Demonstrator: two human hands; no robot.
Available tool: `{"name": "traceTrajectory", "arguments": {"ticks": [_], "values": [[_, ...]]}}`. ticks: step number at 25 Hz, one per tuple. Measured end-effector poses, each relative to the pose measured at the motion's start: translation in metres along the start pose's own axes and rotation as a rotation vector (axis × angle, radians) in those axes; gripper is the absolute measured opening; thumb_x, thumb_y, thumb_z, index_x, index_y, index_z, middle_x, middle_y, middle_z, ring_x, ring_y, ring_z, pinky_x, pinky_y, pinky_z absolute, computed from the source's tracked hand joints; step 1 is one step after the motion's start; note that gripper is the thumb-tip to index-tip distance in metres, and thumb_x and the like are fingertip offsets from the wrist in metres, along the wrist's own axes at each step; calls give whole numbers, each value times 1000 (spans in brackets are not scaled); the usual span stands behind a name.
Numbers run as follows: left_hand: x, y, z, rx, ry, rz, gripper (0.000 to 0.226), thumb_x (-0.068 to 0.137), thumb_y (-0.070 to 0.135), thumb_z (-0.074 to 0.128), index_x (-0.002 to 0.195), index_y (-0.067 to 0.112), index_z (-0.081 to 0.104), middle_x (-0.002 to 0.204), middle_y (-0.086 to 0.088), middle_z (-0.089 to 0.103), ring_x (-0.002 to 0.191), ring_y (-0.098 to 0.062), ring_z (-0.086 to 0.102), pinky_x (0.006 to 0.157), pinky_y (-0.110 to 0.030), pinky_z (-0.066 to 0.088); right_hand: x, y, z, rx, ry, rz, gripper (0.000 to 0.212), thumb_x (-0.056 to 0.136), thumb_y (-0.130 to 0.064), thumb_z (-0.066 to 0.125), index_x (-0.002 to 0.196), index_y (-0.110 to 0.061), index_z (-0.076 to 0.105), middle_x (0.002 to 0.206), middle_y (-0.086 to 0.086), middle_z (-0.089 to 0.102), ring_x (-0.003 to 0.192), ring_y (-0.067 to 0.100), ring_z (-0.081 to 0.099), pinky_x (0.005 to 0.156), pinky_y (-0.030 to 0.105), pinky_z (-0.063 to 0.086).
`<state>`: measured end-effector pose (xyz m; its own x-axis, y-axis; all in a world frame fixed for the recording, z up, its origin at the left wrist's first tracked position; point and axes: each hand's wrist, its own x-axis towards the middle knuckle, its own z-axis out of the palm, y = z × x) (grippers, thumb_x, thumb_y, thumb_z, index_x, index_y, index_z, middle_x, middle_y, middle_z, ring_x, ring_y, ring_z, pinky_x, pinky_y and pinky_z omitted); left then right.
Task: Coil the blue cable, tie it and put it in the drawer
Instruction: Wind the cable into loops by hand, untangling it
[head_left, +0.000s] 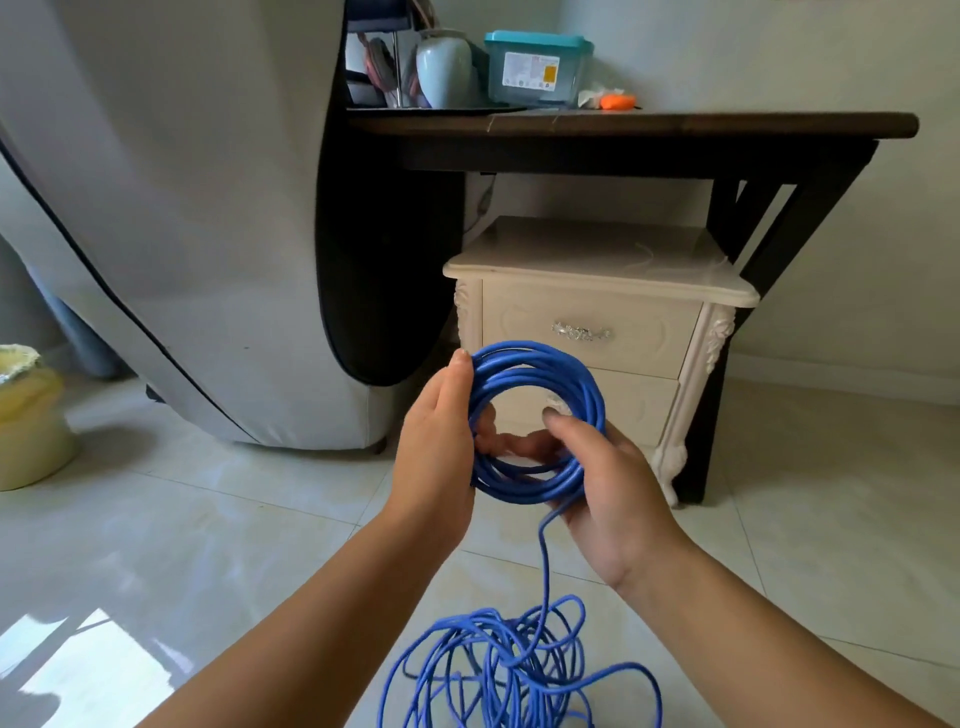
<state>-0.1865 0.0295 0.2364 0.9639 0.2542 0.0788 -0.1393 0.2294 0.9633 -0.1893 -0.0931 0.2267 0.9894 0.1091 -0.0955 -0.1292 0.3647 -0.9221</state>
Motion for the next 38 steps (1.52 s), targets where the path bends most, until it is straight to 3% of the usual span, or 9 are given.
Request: {"name": "traceTrajectory", "arguments": {"ticks": [5,10,14,17,21,27,31,35,38], "values": [[6,0,-19,297,-123,133,31,99,20,39,91,17,68,80,4,68,77,-12,62,73,-35,48,8,-9,-15,-318,39,-107,25,92,-5,53,68,-11,50,46,4,39,57,25,61,66,36,52],[12,15,-28,473,-402,186,34,91,48,55,121,31,61,116,13,68,106,-1,65,88,-23,54,10,-19,-9,-726,-153,-122,7,73,-22,61,69,-23,66,47,-5,50,48,17,50,69,47,56],[12,4,-19,956,-451,332,51,74,73,57,100,30,65,89,10,68,80,-6,64,73,-28,54,12,-17,-5,-1017,-212,-196,27,72,-32,55,86,-9,61,70,9,60,64,30,56,68,51,55],[16,3,-17,965,-382,350,60,70,74,51,84,17,65,70,-6,66,64,-23,62,65,-44,54,15,-14,-8,-905,-140,-211,21,78,-26,67,92,-20,53,81,8,66,62,29,64,61,43,58],[12,5,-18,827,-315,346,61,71,71,48,80,14,66,61,-4,61,53,-13,53,58,-35,49,15,-16,-16,-610,-227,-104,36,79,-8,77,103,-20,54,89,12,70,74,18,65,73,40,60],[12,15,-18,384,-2,230,54,83,62,51,64,10,53,50,1,46,46,-9,42,48,-21,39,12,1,-15,-488,-284,51,7,71,-31,75,75,-30,69,94,6,72,101,23,66,98,39,45],[3,9,-5,192,93,123,57,93,59,46,70,7,51,52,-1,44,44,-10,42,45,-20,39,14,1,-2,-120,-49,21,20,90,-19,65,72,-12,63,67,6,65,74,23,66,87,38,48],[3,1,-4,243,-64,-25,61,93,61,44,82,5,66,63,1,62,61,-16,60,78,-42,57,19,-14,-8,-78,58,38,41,93,-10,57,55,-13,44,44,2,38,47,19,50,62,35,46],[6,3,-18,343,-168,1,45,88,63,50,106,27,70,94,9,74,91,-7,70,90,-35,55,24,-14,-15,-284,76,21,22,91,-7,57,70,-10,50,42,1,39,41,18,52,79,53,55]]}}
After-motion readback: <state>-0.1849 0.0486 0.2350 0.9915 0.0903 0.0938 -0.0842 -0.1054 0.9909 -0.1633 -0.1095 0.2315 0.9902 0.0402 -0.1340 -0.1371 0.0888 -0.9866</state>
